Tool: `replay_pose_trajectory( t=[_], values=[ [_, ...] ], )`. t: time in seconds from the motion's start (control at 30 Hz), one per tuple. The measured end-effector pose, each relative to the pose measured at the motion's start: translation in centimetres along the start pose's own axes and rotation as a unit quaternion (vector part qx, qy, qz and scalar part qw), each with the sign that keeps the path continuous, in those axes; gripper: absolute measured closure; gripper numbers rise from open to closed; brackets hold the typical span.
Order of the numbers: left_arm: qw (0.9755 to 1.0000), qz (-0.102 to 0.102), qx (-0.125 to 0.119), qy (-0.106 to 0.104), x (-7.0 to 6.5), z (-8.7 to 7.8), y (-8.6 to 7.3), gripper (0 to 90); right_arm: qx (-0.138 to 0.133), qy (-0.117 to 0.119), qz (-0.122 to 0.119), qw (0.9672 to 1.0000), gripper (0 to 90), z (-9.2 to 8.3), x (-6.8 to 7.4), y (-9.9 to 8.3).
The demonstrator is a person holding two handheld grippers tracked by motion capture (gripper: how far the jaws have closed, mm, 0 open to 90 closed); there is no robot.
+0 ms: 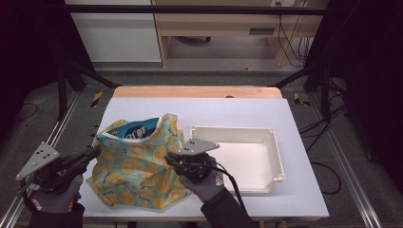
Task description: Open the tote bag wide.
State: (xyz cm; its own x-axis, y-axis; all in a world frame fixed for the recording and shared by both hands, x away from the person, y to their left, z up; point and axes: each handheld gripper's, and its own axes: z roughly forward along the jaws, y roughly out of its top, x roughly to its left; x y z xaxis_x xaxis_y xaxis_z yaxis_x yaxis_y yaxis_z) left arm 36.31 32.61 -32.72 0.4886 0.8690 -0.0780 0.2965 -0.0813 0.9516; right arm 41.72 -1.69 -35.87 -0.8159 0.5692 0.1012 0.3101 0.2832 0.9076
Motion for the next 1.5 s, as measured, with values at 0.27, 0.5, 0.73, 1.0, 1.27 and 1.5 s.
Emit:
replay_pose_trajectory(
  t=[0.27, 0.5, 0.73, 1.0, 1.27, 1.5],
  values=[
    [1.0, 0.002, 0.002, -0.005, 0.0, -0.2, -0.3, 90.0, -0.079, -0.048, 0.011, 0.9957, 54.2, -2.2, -1.9, 2.9],
    [1.0, 0.001, 0.002, -0.008, 0.0, -0.1, -0.5, 90.0, -0.058, -0.044, 0.016, 0.9972, 58.5, 0.0, -2.6, 3.9],
    [0.9999, -0.003, 0.002, -0.015, 0.0, -0.1, -0.8, 90.0, -0.047, -0.043, 0.006, 0.998, 90.0, -0.5, -2.4, 3.3],
    [0.9994, 0.006, 0.019, -0.026, -1.0, 0.8, -1.4, 90.0, -0.043, -0.052, 0.028, 0.9973, 89.3, -2.0, -2.8, 1.6],
    [0.9989, -0.004, 0.043, -0.018, -0.4, 0.6, -3.1, 90.0, 0.004, -0.026, 0.017, 0.9995, 88.4, -0.5, -1.7, -0.9],
    [0.9981, -0.006, 0.06, -0.011, -0.4, 0.7, -4.7, 90.0, 0.011, -0.017, 0.015, 0.9997, 87.7, 0.3, -0.8, -2.4]
  ],
)
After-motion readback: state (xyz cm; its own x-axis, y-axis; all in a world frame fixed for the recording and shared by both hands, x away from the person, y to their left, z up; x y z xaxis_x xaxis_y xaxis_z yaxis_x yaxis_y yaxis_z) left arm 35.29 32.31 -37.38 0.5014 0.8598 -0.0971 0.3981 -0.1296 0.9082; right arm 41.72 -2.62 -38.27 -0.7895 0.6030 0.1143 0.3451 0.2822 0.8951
